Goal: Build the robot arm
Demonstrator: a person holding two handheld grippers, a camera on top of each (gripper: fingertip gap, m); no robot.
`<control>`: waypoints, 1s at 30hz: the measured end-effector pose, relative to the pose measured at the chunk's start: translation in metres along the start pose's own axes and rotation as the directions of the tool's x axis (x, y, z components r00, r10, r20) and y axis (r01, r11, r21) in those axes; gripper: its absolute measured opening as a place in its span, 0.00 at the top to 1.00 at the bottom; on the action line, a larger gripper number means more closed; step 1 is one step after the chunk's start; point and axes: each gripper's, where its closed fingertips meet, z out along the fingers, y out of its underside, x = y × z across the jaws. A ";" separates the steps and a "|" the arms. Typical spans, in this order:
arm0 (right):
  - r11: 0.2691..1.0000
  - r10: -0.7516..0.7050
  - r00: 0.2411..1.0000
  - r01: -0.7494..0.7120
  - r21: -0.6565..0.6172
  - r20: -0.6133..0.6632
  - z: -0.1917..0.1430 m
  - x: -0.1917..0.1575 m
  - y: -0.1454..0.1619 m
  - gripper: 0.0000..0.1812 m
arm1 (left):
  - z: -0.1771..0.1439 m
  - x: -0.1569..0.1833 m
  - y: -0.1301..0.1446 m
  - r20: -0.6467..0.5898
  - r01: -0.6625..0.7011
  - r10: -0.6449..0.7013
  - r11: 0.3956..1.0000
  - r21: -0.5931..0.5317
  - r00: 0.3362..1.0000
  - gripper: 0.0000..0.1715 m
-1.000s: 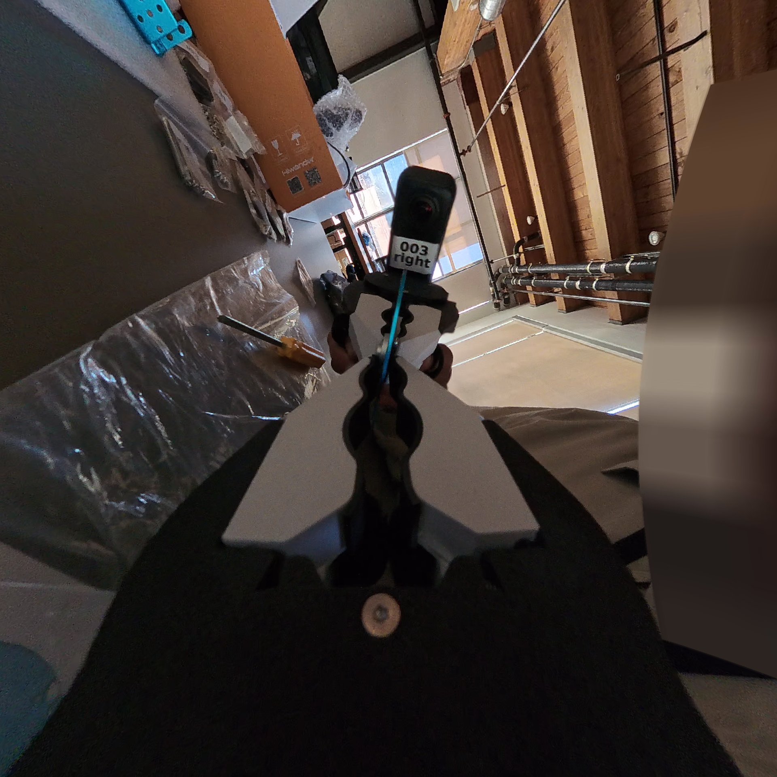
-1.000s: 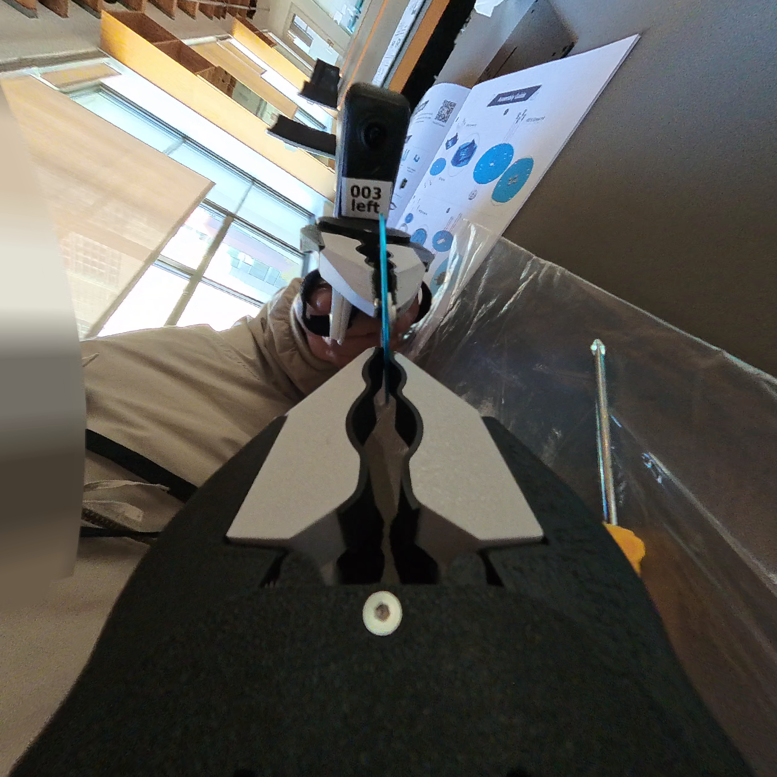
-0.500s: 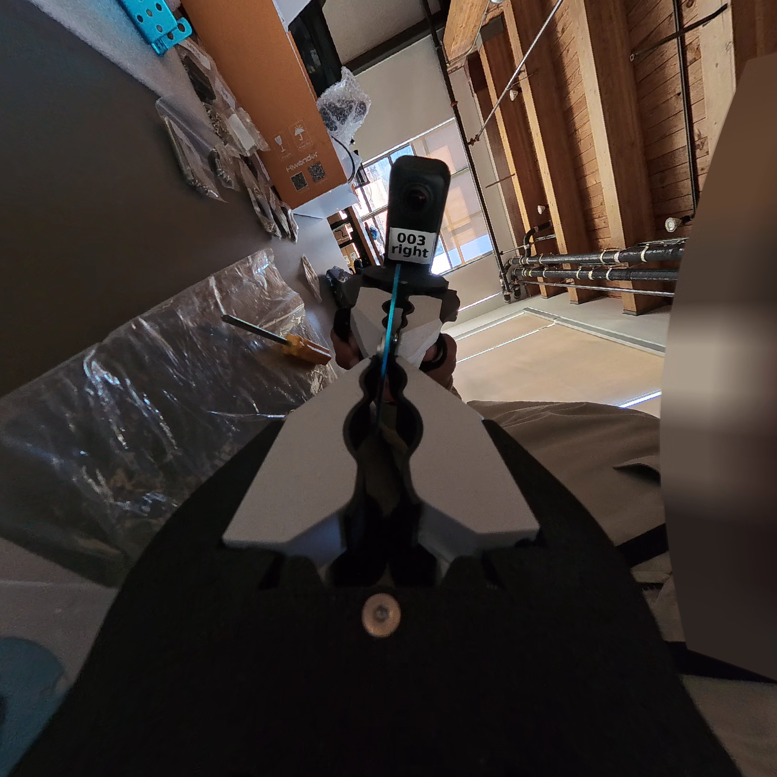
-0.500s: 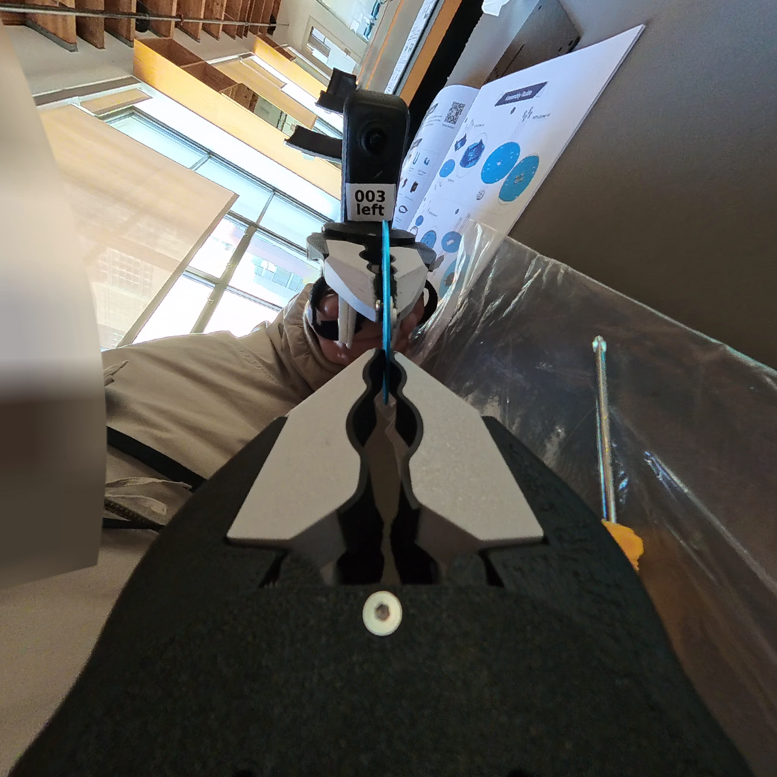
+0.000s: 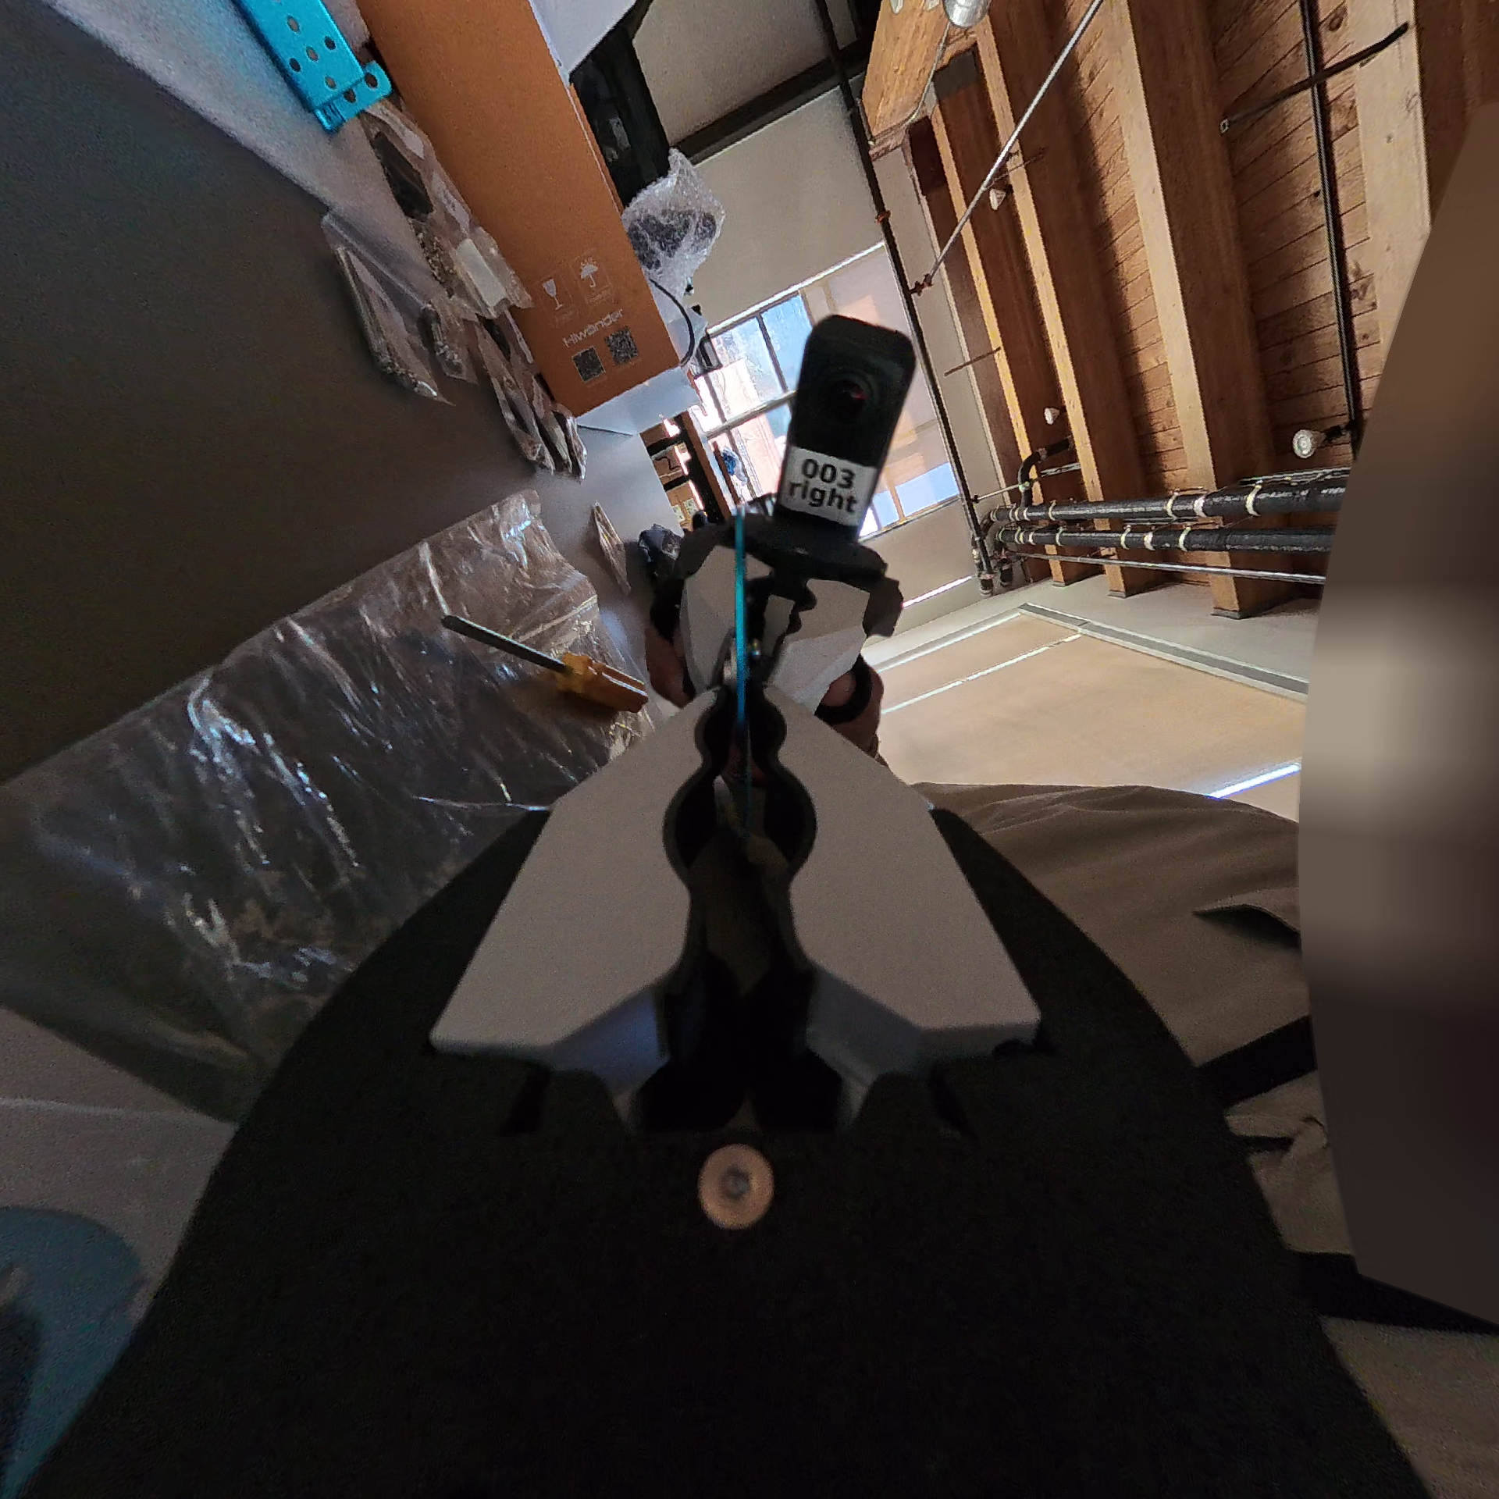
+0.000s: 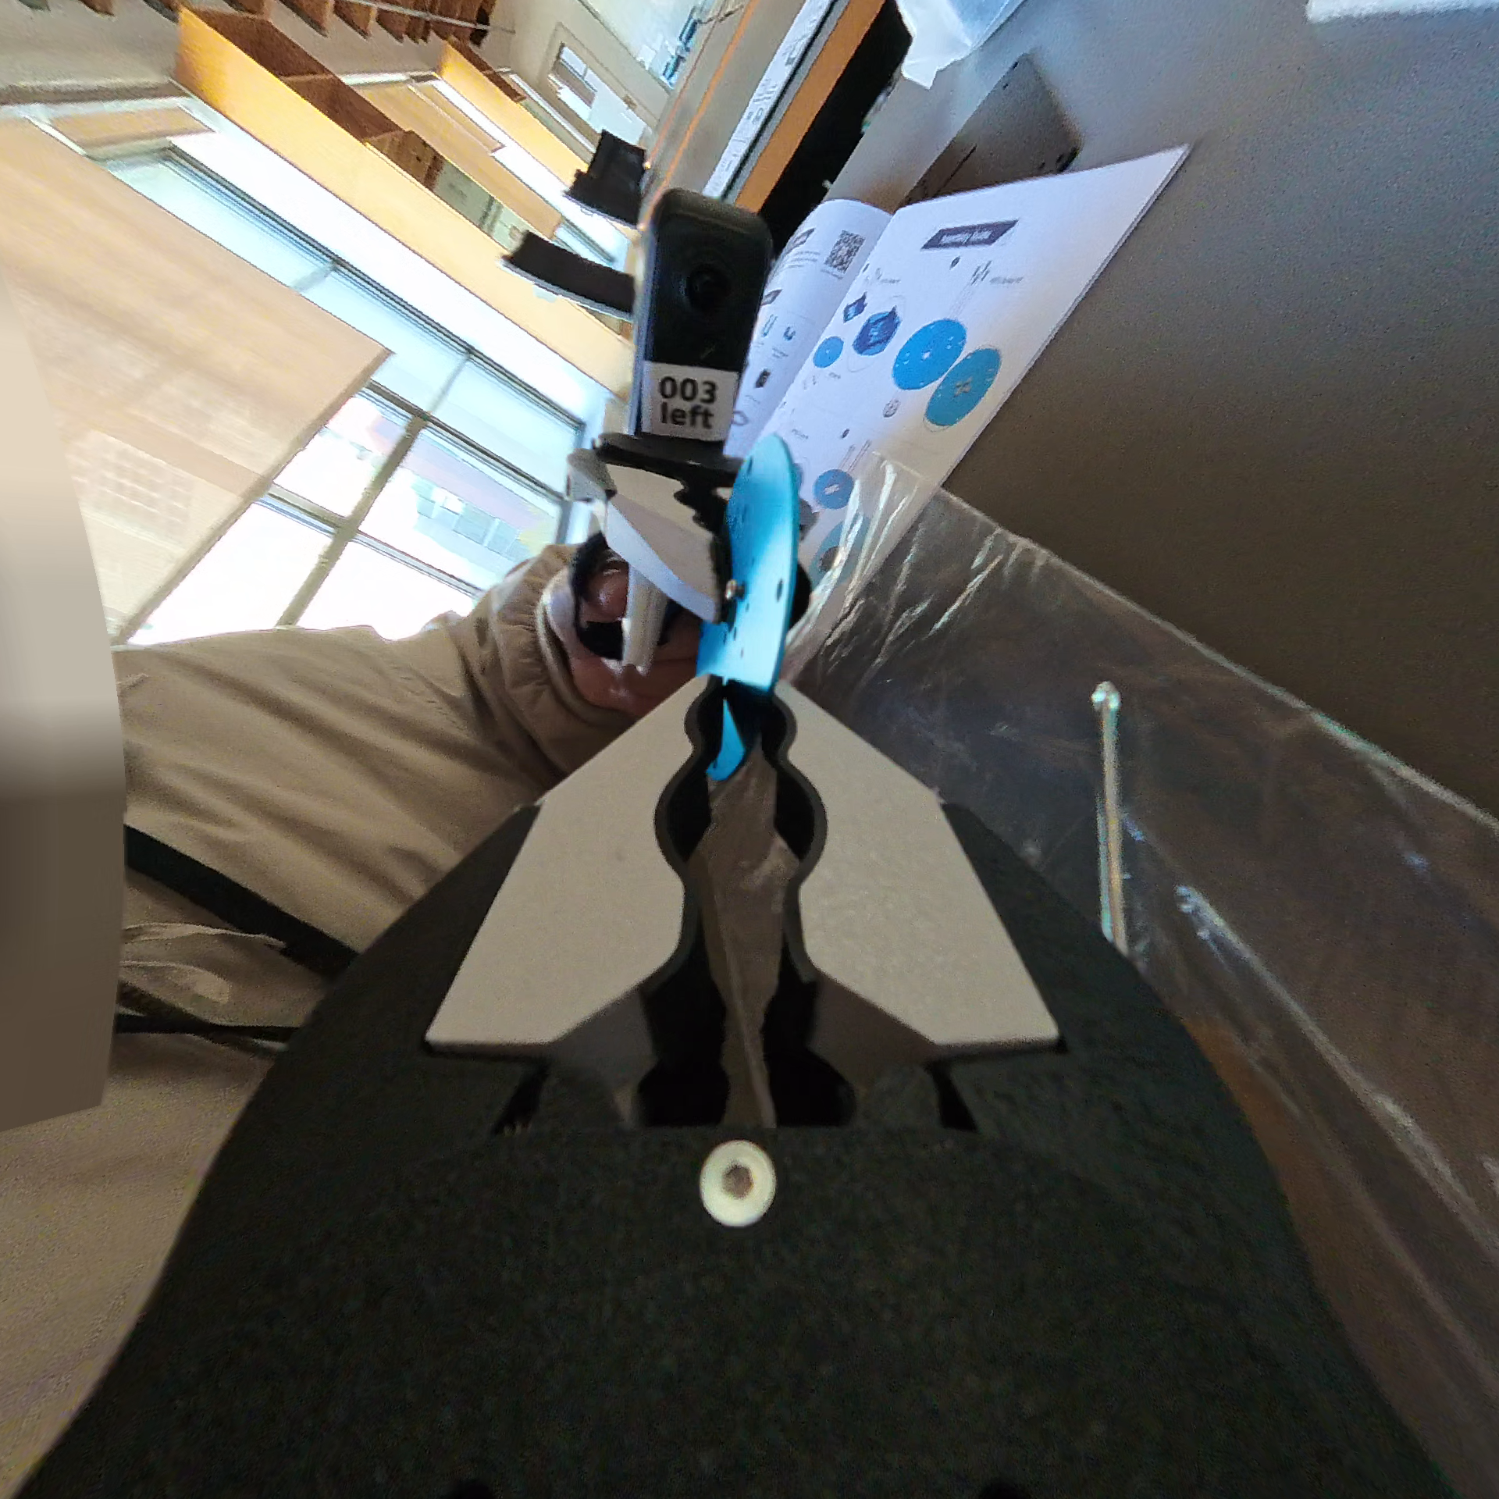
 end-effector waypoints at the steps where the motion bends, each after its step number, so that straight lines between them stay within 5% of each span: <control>1: 0.999 -0.047 0.998 0.047 0.003 -0.040 -0.003 0.004 -0.002 0.95 | -0.001 -0.001 -0.002 0.014 -0.008 0.008 1.000 0.008 1.000 0.98; 6: 0.892 -0.449 0.834 0.438 -0.110 -0.320 -0.034 0.017 -0.016 0.90 | -0.010 -0.018 -0.008 0.136 -0.040 0.038 0.999 0.009 0.990 0.98; 11: 0.816 -0.536 0.832 0.468 -0.340 -0.140 -0.003 -0.004 0.039 0.91 | -0.011 -0.023 -0.007 0.191 -0.088 0.087 0.996 -0.008 0.978 0.98; 14: 0.719 -0.628 0.767 0.507 -0.475 -0.131 0.008 0.006 0.065 0.94 | -0.014 -0.026 -0.009 0.241 -0.149 0.150 0.989 -0.020 0.959 0.98; 22: 0.677 -0.666 0.734 0.519 -0.522 -0.135 0.020 0.013 0.073 0.97 | -0.012 -0.016 -0.010 0.209 -0.202 0.204 0.979 -0.032 0.956 0.98; 26: 0.743 -0.668 0.676 0.595 -0.305 -0.311 -0.009 0.002 0.013 0.96 | -0.007 0.004 -0.007 0.079 -0.203 0.206 0.978 -0.035 0.975 0.98; 28: 0.840 -0.539 0.778 0.525 -0.139 -0.322 -0.025 -0.001 -0.008 0.87 | -0.006 0.010 -0.008 0.044 -0.228 0.229 0.973 -0.024 0.972 0.98; 30: 0.942 -0.331 0.933 0.335 0.007 -0.142 -0.025 -0.011 -0.012 0.79 | -0.004 0.014 -0.005 0.013 -0.233 0.233 0.972 -0.033 0.972 0.98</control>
